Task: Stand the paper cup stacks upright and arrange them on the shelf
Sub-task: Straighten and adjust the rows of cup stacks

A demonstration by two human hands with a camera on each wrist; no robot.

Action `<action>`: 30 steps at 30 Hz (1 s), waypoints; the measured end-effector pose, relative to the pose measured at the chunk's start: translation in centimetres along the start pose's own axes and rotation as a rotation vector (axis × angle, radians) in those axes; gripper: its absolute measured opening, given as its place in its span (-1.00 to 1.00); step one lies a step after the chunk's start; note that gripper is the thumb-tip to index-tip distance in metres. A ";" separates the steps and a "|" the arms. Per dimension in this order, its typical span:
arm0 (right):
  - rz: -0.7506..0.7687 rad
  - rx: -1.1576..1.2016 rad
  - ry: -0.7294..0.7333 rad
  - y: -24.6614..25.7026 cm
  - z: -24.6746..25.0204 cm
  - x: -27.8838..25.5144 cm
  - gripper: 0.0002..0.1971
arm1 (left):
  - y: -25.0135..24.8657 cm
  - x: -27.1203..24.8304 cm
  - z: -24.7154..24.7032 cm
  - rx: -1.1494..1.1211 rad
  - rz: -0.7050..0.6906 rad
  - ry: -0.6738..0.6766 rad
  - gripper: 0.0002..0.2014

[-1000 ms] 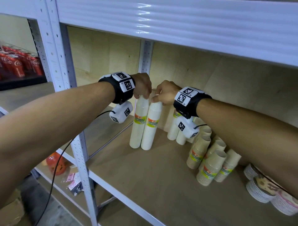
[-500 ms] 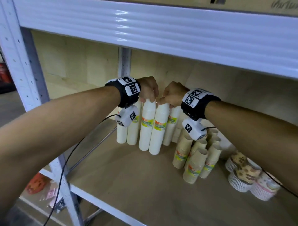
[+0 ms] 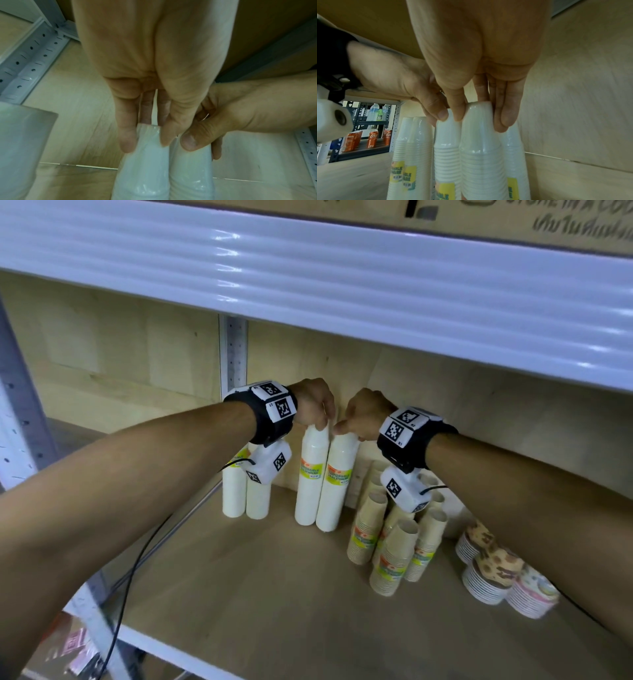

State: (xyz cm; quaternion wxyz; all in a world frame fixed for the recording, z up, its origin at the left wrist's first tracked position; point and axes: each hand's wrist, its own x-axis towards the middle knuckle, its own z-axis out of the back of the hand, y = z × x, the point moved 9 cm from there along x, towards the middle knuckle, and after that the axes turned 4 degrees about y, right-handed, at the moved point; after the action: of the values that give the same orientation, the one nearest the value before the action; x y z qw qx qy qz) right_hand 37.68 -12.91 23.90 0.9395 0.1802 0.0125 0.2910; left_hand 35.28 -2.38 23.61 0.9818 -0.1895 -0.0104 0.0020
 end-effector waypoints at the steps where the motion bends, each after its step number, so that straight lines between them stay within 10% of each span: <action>1: 0.005 0.001 0.000 0.0 -0.1 0.1 -0.63 | 0.0 0.1 -0.2 -0.007 -0.001 0.002 -0.68; 30: 0.026 -0.139 -0.104 1.8 2.0 0.6 -0.64 | 0.2 -0.5 2.8 0.109 0.014 -0.081 -0.65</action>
State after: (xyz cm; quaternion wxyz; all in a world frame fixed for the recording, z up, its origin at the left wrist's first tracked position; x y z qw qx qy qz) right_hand 37.47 -11.82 26.41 0.9452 0.1294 -0.0592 0.2937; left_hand 34.72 -1.13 26.09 0.9894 -0.1355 -0.0487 0.0171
